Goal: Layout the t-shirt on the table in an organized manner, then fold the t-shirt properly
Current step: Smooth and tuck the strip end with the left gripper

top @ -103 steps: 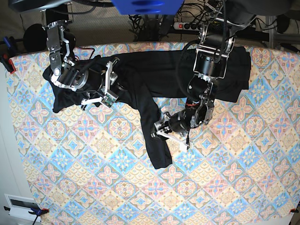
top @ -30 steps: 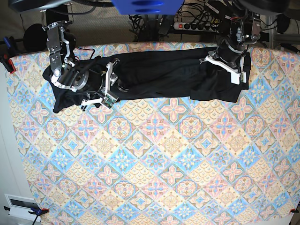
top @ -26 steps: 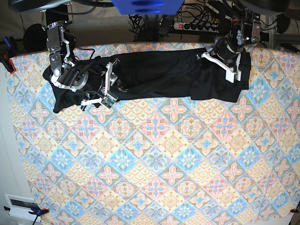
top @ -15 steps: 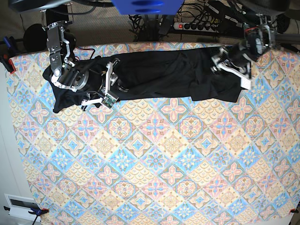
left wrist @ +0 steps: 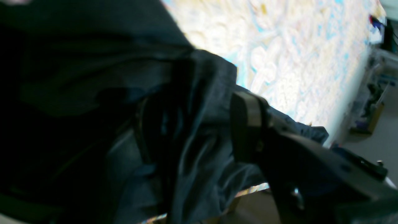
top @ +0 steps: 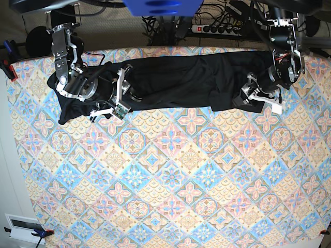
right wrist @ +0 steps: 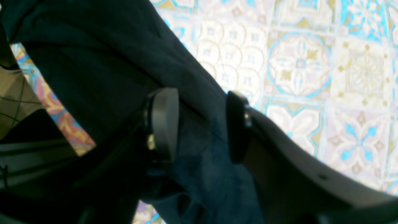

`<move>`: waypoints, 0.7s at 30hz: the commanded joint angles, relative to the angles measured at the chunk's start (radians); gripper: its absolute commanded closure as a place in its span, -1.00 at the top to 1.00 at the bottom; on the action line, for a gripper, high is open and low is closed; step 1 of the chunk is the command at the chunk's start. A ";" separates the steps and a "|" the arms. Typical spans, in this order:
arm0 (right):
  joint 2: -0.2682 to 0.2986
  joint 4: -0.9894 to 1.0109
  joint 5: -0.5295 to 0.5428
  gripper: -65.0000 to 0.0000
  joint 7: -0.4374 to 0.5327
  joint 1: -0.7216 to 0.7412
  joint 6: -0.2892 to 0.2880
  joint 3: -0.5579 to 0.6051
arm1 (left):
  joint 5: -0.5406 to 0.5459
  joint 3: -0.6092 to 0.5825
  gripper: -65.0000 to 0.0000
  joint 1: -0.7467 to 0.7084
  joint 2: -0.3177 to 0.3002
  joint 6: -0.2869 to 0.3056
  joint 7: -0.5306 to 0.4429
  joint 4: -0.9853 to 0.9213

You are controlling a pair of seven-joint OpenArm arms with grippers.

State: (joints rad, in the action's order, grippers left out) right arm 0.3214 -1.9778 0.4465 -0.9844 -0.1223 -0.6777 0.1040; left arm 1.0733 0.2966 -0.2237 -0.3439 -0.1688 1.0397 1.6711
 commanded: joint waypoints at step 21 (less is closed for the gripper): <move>0.008 -0.018 0.013 -0.26 0.020 0.011 0.000 -0.011 | 0.017 -0.086 -1.00 0.082 -0.008 0.004 -0.005 -0.042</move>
State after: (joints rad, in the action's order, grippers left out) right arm 0.3210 -1.9778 0.4458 -0.9878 -0.1234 -0.6773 0.1005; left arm 1.0767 0.2043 -0.1501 -0.3367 -0.1699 1.0393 1.6146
